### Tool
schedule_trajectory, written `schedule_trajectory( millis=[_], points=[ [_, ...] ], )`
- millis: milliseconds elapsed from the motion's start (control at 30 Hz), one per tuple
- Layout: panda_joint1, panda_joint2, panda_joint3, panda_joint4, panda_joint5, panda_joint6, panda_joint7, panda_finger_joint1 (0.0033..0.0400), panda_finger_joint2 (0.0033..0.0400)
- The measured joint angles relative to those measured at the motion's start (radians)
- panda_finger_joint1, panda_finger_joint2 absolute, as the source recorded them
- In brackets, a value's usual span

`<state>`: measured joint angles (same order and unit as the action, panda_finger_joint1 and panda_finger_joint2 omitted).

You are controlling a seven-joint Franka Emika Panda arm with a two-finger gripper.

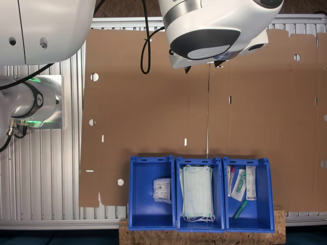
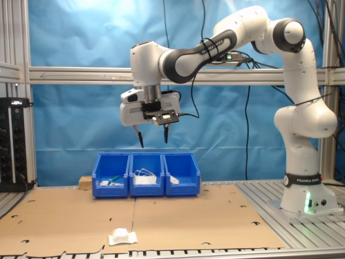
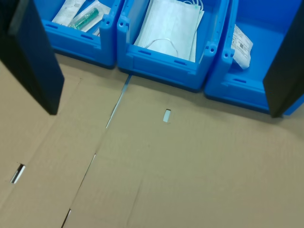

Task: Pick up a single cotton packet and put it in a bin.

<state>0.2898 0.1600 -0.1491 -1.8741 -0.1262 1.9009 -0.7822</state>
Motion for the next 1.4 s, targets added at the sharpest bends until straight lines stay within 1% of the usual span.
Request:
schedule_trajectory(
  millis=[67,167,333,600,867,1400],
  points=[
    [0.000,0.000,0.000,0.000,0.000,-0.003,0.000,0.0400,0.0400],
    [0.016,-0.012,0.000,0.018,0.000,-0.049,0.000,0.0400,0.0400],
    [0.055,-0.063,0.012,0.060,0.000,-0.101,0.000,0.0400,0.0400],
    [0.103,-0.146,0.037,0.116,0.000,-0.155,0.000,0.0400,0.0400],
    [0.115,-0.169,0.043,0.132,0.000,-0.180,0.000,0.0400,0.0400],
    [0.117,-0.170,0.043,0.133,0.000,-0.214,0.000,0.0400,0.0400]
  ],
)
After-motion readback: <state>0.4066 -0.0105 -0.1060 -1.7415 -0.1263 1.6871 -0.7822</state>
